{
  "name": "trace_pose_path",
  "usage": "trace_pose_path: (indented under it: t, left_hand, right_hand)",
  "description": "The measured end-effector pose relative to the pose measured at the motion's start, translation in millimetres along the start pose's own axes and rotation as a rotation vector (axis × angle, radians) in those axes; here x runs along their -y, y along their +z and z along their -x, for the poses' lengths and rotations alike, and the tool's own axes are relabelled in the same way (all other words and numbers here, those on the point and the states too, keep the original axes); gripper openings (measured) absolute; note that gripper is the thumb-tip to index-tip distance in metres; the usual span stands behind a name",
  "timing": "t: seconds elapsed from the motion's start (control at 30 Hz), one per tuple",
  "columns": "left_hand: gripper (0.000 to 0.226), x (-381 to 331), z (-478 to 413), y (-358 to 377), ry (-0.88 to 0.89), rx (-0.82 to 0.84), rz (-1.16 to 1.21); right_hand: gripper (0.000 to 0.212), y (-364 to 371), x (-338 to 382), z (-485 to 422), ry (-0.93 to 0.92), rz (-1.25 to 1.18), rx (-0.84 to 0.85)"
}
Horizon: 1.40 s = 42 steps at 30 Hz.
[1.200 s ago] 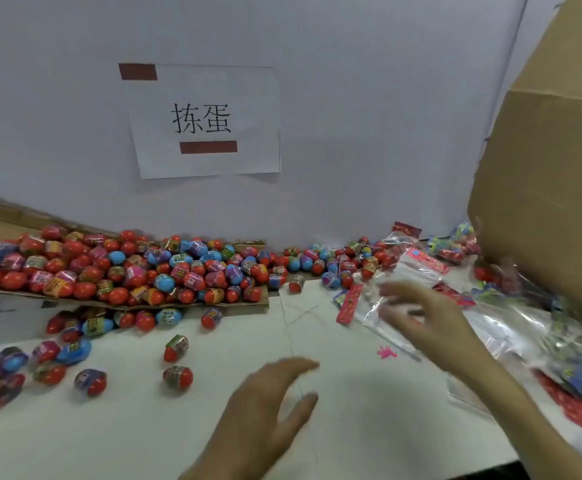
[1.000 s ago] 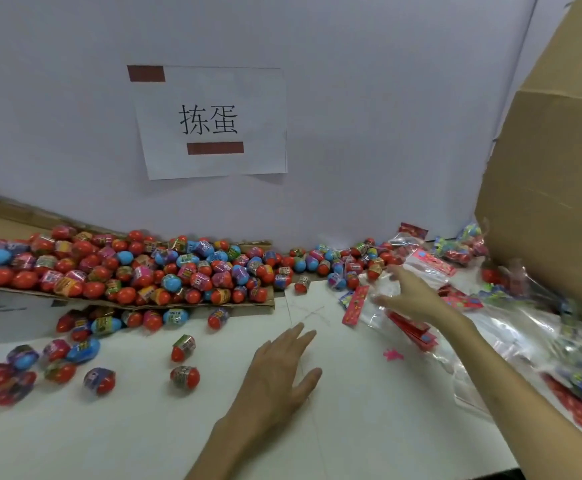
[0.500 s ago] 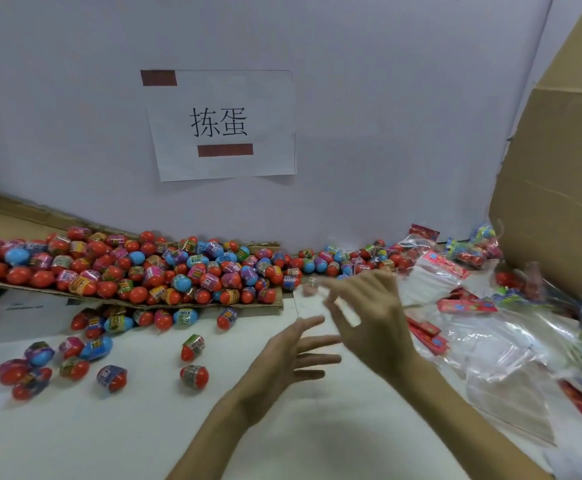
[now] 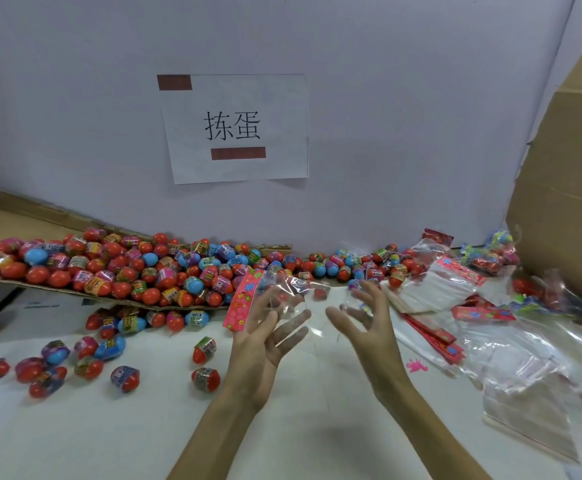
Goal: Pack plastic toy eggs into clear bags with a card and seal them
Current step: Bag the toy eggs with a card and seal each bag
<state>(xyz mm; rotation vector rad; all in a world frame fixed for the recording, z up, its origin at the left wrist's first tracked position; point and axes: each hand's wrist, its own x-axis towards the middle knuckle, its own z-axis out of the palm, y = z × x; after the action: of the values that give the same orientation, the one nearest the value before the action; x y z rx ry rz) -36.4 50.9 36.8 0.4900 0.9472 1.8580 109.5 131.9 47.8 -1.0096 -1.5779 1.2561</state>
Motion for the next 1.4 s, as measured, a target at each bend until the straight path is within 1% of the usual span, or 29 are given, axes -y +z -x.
trace_pose_path:
  t: [0.03, 0.07, 0.13, 0.2, 0.27, 0.33, 0.4, 0.43, 0.5, 0.57, 0.63, 0.73, 0.8, 0.87, 0.93, 1.0, 1.1, 1.17, 1.23, 1.3, 1.33, 1.37, 1.4]
  left_hand:
    - [0.038, 1, 0, -1, 0.002, 0.011, 0.003]
    - [0.038, 1, 0, -1, 0.001, 0.021, 0.006]
    - [0.038, 3, -2, -2, 0.006, 0.024, 0.016]
    - [0.037, 5, -4, -3, 0.015, 0.012, 0.021]
    - [0.037, 7, -7, -3, 0.022, 0.003, 0.008]
    - [0.036, 8, -9, -3, 0.015, -0.002, -0.021]
    - [0.040, 6, -10, -5, -0.065, -0.014, -0.071]
    - [0.046, 6, -10, -7, -0.145, -0.022, -0.107]
    - [0.050, 7, -7, -12, -0.317, -0.020, -0.206]
    - [0.057, 10, -3, -15, -0.402, 0.031, -0.285]
    - [0.069, 12, -1, -15, -0.433, 0.122, -0.279]
    - [0.073, 11, -3, -14, -0.446, 0.209, -0.198]
    - [0.063, 10, -5, -12, -0.438, 0.207, -0.210]
    - [0.046, 13, -8, -12, -0.409, 0.135, -0.237]
    - [0.036, 16, -10, -14, -0.372, 0.061, -0.176]
    - [0.031, 18, -11, -18, -0.339, 0.006, -0.097]
    - [0.030, 20, -12, -22, -0.298, -0.068, -0.065]
    - [0.031, 22, -13, -24, -0.276, -0.087, -0.048]
    - [0.033, 20, -15, -26, -0.251, -0.109, -0.018]
    - [0.032, 19, -18, -28, -0.224, -0.146, 0.020]
    - [0.032, 19, -19, -29, -0.210, -0.162, 0.044]
    - [0.031, 19, -20, -30, -0.194, -0.172, 0.070]
    - [0.031, 19, -19, -32, -0.180, -0.175, 0.097]
  right_hand:
    - [0.088, 1, 1, -4, 0.135, -0.046, 0.030]
    - [0.077, 1, 0, -6, 0.207, -0.064, 0.065]
    - [0.042, 1, -3, -10, 0.258, -0.091, 0.160]
    - [0.018, 2, -6, -9, 0.266, -0.132, 0.219]
    - [0.008, 3, -8, -11, 0.251, -0.140, 0.176]
    - [0.007, 4, -9, -14, 0.204, -0.143, 0.105]
    - [0.011, 7, -11, -15, 0.059, -0.094, 0.022]
    - [0.012, 7, -12, -15, -0.064, -0.032, -0.032]
    - [0.012, 5, -14, -17, -0.351, 0.143, -0.129]
    - [0.012, 0, -18, -21, -0.628, 0.367, -0.178]
    - [0.015, -3, -24, -24, -0.817, 0.560, -0.147]
    - [0.018, -2, -34, -21, -0.923, 0.735, -0.036]
    - [0.023, -1, -38, -18, -0.930, 0.794, 0.023]
    - [0.026, -2, -39, -17, -0.914, 0.821, 0.084]
    - [0.027, -4, -39, -15, -0.900, 0.841, 0.164]
    - [0.031, -6, -39, -11, -0.891, 0.854, 0.229]
    - [0.034, -6, -42, -9, -0.846, 0.860, 0.291]
    - [0.035, -5, -45, -11, -0.745, 0.780, 0.330]
    - [0.037, -2, -45, -20, -0.606, 0.620, 0.286]
    - [0.037, 3, -46, -44, -0.509, 0.511, 0.153]
    - [0.038, 6, -45, -60, -0.463, 0.514, 0.098]
    - [0.040, 9, -45, -78, -0.407, 0.562, 0.081]
    - [0.043, 13, -46, -95, -0.344, 0.650, 0.101]
